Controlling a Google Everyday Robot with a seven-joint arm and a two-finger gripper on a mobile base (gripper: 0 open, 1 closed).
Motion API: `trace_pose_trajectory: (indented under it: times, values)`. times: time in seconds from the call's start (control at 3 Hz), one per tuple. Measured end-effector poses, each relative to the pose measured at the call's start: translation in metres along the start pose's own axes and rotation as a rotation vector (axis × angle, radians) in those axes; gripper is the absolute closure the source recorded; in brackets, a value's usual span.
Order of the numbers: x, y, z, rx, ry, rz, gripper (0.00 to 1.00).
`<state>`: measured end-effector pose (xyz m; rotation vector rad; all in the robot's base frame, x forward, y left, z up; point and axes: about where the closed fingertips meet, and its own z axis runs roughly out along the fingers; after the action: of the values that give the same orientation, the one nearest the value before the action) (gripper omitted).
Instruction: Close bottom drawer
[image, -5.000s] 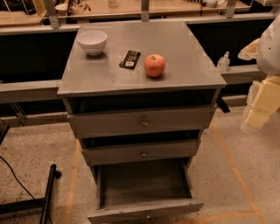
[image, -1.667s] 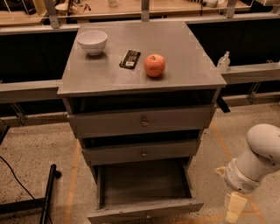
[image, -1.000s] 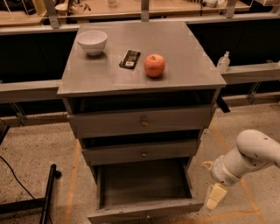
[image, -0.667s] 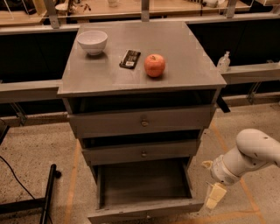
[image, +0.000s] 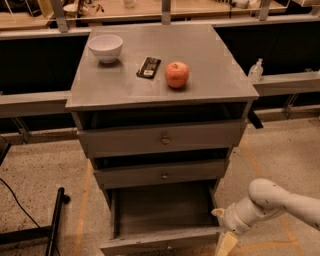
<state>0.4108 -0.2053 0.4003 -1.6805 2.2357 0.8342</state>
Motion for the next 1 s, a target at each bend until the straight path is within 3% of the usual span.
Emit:
trace_pose_trajectory:
  times: [0.33,0.67,1.0]
  values:
    - [0.0141,0.0110,0.0390,-0.059,-0.022,0.031,0.00]
    - [0.0141,0.0110,0.0391,-0.059,-0.022,0.031,0.00]
    - [0.0140,0.0120,0.0407,-0.063,-0.022,0.031,0.15]
